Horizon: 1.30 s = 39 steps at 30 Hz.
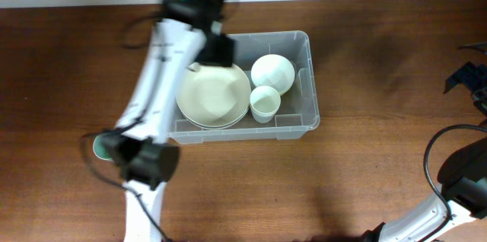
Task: Pack container
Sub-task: 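Move the left gripper to the mint cup at front left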
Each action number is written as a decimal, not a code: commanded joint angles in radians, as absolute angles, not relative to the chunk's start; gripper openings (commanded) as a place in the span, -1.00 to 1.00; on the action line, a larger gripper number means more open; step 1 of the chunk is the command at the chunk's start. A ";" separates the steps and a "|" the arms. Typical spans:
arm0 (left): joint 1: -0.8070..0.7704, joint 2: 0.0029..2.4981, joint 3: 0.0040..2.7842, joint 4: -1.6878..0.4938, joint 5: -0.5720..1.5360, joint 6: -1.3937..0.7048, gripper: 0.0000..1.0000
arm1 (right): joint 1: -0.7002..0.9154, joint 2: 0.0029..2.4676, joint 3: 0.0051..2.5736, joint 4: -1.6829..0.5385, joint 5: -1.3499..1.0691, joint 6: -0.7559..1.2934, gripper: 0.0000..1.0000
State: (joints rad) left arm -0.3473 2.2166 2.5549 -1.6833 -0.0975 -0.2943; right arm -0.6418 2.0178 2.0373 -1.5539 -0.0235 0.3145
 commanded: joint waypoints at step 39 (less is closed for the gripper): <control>0.437 1.569 1.205 -1.245 -0.101 -0.889 0.99 | -0.642 1.994 2.035 -1.552 -0.015 0.322 0.98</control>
State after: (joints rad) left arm 0.4133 1.5745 1.2327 -1.2629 -0.1043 -0.8646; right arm -0.6418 2.0178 2.0373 -1.5539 -0.0235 0.3149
